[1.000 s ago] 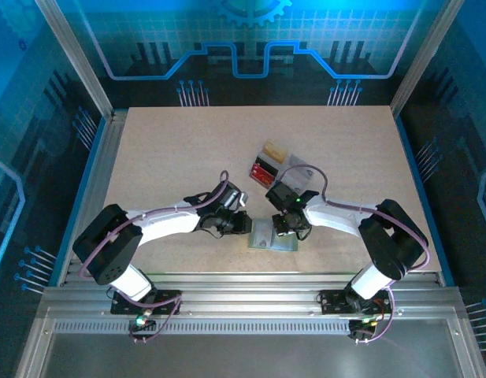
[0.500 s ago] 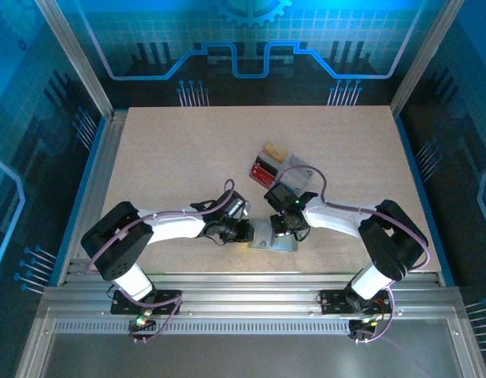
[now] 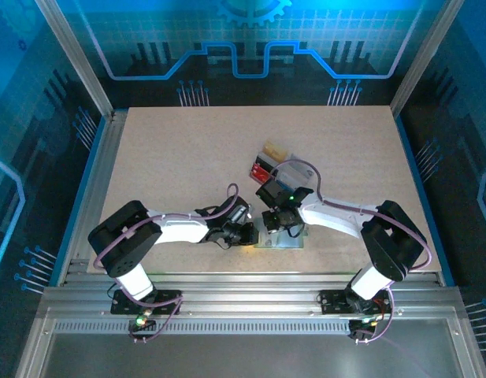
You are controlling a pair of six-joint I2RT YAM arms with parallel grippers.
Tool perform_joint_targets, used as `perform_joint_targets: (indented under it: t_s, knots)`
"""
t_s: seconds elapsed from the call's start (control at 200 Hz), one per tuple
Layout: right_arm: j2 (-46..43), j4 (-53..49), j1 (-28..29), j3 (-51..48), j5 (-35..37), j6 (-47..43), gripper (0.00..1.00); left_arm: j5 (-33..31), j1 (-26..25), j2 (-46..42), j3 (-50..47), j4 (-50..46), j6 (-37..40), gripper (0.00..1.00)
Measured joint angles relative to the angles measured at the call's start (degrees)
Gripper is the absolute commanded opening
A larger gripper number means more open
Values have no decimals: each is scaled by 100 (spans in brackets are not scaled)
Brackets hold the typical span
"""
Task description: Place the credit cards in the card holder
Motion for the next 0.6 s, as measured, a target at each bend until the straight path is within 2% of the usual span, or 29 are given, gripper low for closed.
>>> perform_joint_targets:
  t_s: [0.1,0.25,0.32,0.6]
  knots:
    - [9,101,13,17,-227,13,31,-2,-20,-2,-33,96,-50,18]
    - [131,328,11,87,-614,83,34,-24,-42,-114,-120,133,-96,18]
    - [190,474,11,114,-776,125,38,-48,-66,-221,-219,68,-149,21]
    - [422,728,-7,457,-1239,227,52,-310,-70,-1132,-688,-365,-245,28]
